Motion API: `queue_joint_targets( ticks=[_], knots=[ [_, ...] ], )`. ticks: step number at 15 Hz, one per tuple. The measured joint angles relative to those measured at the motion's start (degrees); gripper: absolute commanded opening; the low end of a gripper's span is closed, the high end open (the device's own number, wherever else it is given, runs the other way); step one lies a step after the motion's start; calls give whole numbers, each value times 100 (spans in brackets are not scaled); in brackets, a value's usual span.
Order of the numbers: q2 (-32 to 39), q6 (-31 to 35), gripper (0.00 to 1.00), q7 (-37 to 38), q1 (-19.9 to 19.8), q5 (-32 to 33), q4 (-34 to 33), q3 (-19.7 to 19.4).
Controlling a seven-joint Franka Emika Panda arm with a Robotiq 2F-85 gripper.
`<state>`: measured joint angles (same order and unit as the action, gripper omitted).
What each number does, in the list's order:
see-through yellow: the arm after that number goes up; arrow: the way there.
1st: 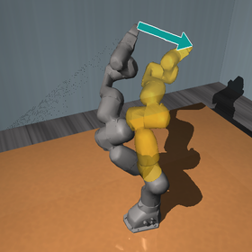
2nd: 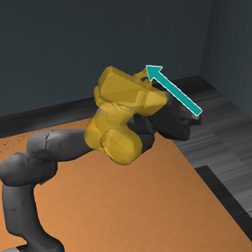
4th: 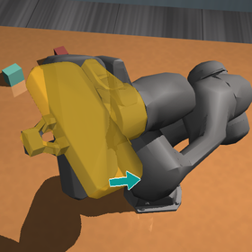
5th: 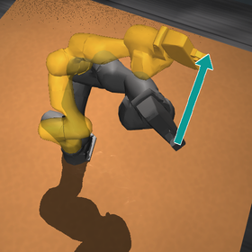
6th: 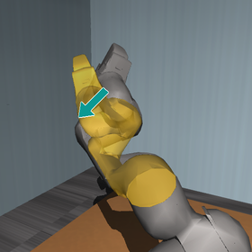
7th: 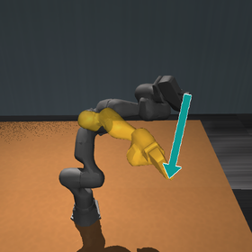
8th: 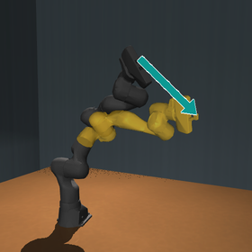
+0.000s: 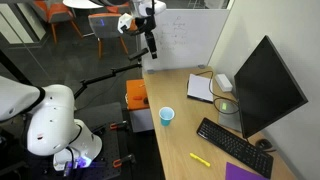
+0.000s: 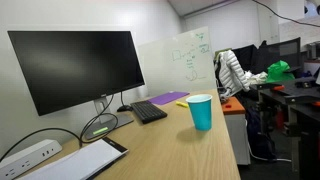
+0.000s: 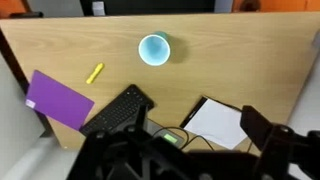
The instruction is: Put the yellow marker inside the blue cup
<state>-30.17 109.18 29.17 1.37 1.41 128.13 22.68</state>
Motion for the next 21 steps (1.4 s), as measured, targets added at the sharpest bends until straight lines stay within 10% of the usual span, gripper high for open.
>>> queue_joint_targets(
  ticks=[12,21],
  knots=[
    [428,256,100,984,-335,315,30,-152],
    [2919,1585,100,2437,-1153,1183,-409,-1785]
  ],
)
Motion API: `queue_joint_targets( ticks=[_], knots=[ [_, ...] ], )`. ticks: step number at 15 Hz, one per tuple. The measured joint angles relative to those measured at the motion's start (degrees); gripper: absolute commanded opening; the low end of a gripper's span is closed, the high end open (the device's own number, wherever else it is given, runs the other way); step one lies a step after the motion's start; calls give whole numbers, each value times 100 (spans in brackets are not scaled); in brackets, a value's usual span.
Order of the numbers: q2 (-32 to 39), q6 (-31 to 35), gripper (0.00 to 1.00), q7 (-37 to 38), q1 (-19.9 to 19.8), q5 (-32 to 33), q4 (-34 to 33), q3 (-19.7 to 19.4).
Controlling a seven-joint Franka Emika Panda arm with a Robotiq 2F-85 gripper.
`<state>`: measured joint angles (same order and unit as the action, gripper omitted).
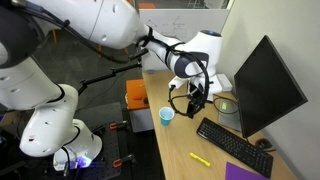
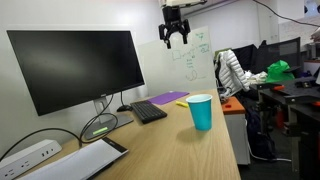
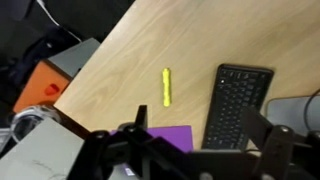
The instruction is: Put the yellow marker inside the blue cup
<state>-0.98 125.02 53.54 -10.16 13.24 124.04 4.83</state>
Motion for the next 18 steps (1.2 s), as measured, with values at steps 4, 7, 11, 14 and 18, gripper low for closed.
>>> queue_joint_targets(
  ticks=[4,7,11,14,18],
  knots=[
    [369,-71,100,518,71,-19,-443,-491],
    [373,-126,100,653,163,-21,-476,-499],
    [375,-129,100,652,190,-20,-476,-546],
    [465,-29,100,632,231,-101,-473,-714],
    [936,465,100,503,158,-165,-507,-1177]
  ],
)
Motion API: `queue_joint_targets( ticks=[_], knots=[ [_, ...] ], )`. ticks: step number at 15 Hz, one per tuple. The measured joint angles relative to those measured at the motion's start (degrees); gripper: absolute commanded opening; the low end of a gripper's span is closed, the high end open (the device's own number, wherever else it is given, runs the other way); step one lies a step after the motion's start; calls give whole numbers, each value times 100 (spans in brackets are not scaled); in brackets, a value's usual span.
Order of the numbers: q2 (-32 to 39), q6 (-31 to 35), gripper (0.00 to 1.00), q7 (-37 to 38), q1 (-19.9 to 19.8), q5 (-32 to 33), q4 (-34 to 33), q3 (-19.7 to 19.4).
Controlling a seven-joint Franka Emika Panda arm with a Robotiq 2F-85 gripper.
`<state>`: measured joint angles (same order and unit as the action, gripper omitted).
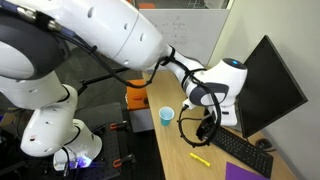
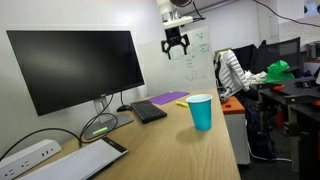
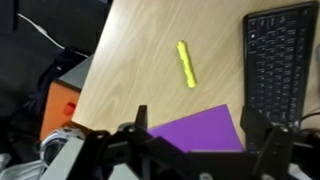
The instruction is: Put the yellow marker inside the blue cup
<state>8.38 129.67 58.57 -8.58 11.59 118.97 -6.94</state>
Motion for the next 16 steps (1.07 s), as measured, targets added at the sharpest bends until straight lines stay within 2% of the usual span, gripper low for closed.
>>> queue_joint_targets(
  ticks=[5,9,11,16],
  knots=[
    [982,387,100,-933,-114,-450,-272,-323],
    [1755,1385,100,-1135,-86,-492,-472,-360],
    [2136,1831,100,-1310,-58,-747,-591,-349],
    [2947,1885,100,-1927,-67,-1478,-1087,-386]
  ],
)
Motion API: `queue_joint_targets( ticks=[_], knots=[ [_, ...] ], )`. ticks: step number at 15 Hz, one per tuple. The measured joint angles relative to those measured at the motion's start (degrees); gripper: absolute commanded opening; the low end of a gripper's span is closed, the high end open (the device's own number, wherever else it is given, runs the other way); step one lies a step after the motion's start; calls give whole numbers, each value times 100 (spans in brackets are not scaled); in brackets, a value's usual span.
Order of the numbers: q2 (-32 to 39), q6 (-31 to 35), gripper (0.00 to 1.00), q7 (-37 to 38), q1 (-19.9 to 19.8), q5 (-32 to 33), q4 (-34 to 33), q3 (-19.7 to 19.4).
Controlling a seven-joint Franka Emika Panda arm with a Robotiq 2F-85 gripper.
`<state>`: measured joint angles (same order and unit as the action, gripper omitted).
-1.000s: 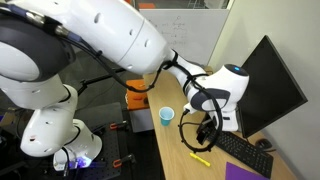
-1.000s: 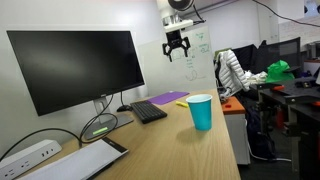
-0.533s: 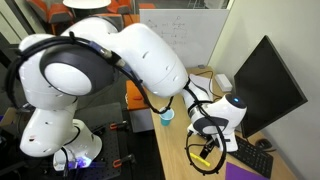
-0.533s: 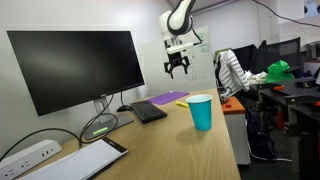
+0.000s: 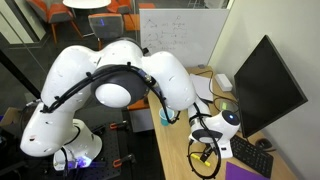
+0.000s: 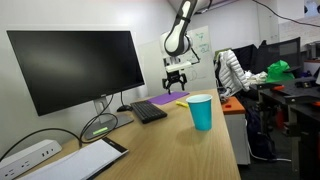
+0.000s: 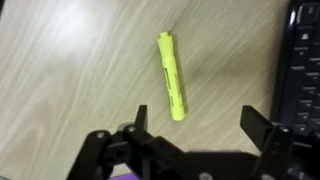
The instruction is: Put the yellow marker inside the blue cup
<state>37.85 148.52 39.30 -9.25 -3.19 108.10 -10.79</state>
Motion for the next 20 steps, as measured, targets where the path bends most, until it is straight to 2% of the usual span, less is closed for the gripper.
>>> queue_joint_targets(
  ticks=[4,9,11,12,20],
  knots=[
    [326,0,100,-453,-44,-177,-252,-167],
    [609,-1,96,-980,-85,-433,-410,-149],
    [728,-2,86,-1006,-81,-498,-442,-140],
    [789,-2,68,-1006,-79,-510,-467,-140],
    [1000,-5,8,-1002,-84,-571,-685,-161]
  ],
)
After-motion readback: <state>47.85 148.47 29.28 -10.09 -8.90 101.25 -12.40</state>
